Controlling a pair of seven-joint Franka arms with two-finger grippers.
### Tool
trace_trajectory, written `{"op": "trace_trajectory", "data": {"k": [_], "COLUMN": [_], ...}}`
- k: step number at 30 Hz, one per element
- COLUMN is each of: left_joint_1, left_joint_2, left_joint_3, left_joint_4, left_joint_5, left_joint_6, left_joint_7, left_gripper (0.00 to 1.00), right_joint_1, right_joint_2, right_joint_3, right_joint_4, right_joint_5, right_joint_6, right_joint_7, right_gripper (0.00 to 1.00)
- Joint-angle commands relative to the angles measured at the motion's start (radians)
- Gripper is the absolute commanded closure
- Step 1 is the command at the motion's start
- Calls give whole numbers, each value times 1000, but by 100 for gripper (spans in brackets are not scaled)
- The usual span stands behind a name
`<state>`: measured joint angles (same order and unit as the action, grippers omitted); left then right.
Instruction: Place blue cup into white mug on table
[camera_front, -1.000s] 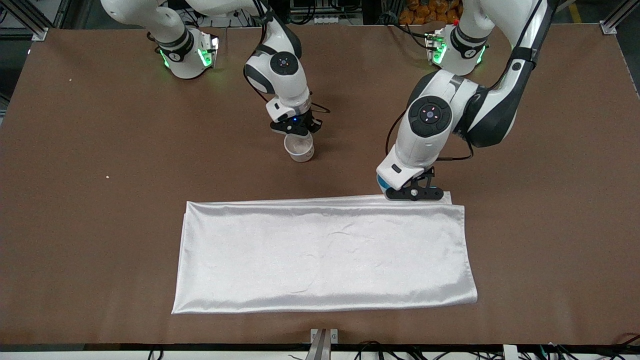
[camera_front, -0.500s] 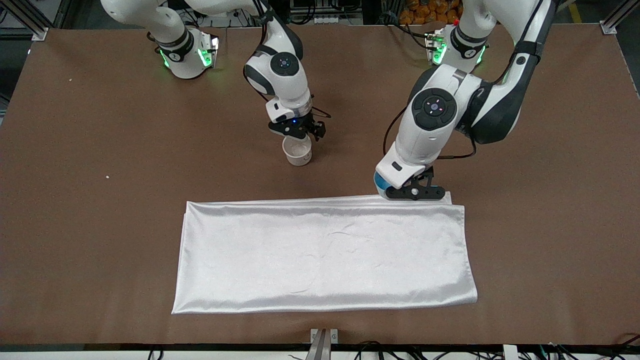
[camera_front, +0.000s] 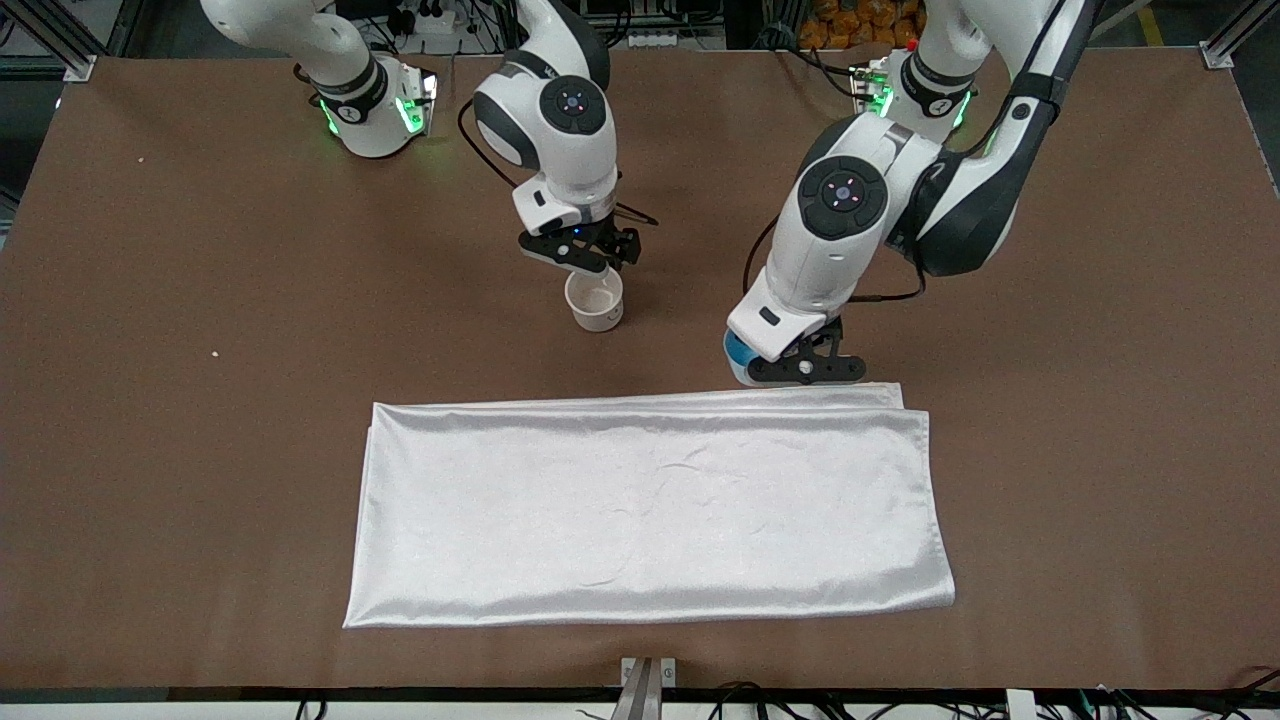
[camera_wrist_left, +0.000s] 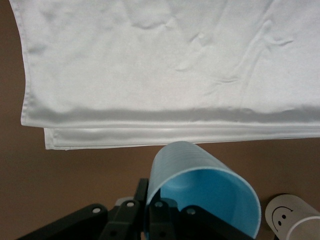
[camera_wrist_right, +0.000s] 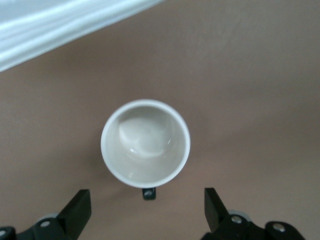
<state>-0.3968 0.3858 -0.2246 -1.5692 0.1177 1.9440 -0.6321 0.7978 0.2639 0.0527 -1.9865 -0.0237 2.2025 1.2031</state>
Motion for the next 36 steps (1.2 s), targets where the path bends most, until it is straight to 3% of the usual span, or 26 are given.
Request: {"op": "trace_trajectory", "data": {"k": [1, 10, 18, 25, 36], "left_joint_1": [-2, -11, -94, -154, -246], "left_joint_2": [-19, 1, 37, 91, 142], "left_joint_3": [-25, -81, -82, -81, -79], "left_joint_4": [8, 21, 21, 21, 21], "left_joint_5": [-38, -41, -41, -36, -33], "left_joint_6": [-10, -2, 52, 139, 193], "left_joint_7": [-58, -138, -250, -365, -489], "left_gripper": [100, 100, 100, 100, 100], "right_joint_1": [-129, -373, -566, -677, -723], "right_joint_2": [3, 15, 17, 20, 18], "right_joint_3": [6, 6, 6, 6, 6], "right_joint_4": [58, 100, 123, 144, 126], "right_joint_5": [-13, -13, -13, -15, -13], "right_joint_6": [-75, -155, -153, -142, -118], "right_joint_7": [-199, -607, -882, -1074, -1100], "right_gripper": [0, 0, 0, 0, 0]}}
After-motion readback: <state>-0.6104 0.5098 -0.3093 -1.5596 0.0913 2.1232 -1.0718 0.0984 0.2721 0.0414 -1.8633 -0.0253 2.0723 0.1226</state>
